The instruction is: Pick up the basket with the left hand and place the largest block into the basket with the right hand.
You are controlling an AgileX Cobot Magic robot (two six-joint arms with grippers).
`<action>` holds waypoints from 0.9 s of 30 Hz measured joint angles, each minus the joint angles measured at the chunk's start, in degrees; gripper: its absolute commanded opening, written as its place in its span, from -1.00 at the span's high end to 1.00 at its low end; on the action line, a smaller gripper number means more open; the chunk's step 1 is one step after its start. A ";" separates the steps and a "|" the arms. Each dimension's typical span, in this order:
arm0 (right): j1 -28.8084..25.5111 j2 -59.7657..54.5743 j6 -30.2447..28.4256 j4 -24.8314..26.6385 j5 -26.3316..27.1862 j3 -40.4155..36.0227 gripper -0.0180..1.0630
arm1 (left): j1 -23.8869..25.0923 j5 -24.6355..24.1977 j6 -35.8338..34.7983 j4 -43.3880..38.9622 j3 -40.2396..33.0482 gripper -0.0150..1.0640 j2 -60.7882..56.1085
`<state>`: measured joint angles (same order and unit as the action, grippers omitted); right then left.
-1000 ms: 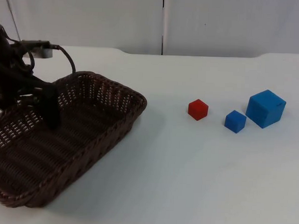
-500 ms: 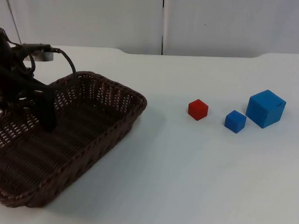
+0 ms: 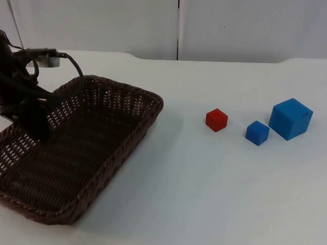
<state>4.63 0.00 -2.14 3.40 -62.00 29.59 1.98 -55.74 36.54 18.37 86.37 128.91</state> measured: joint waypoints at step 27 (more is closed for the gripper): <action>0.00 -0.10 0.00 0.00 0.00 0.00 -0.98 | -1.78 -13.14 -11.61 3.71 3.94 0.98 -13.87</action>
<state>4.63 -0.10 -2.14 3.40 -62.00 29.59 0.20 -68.88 24.92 22.08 90.30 115.03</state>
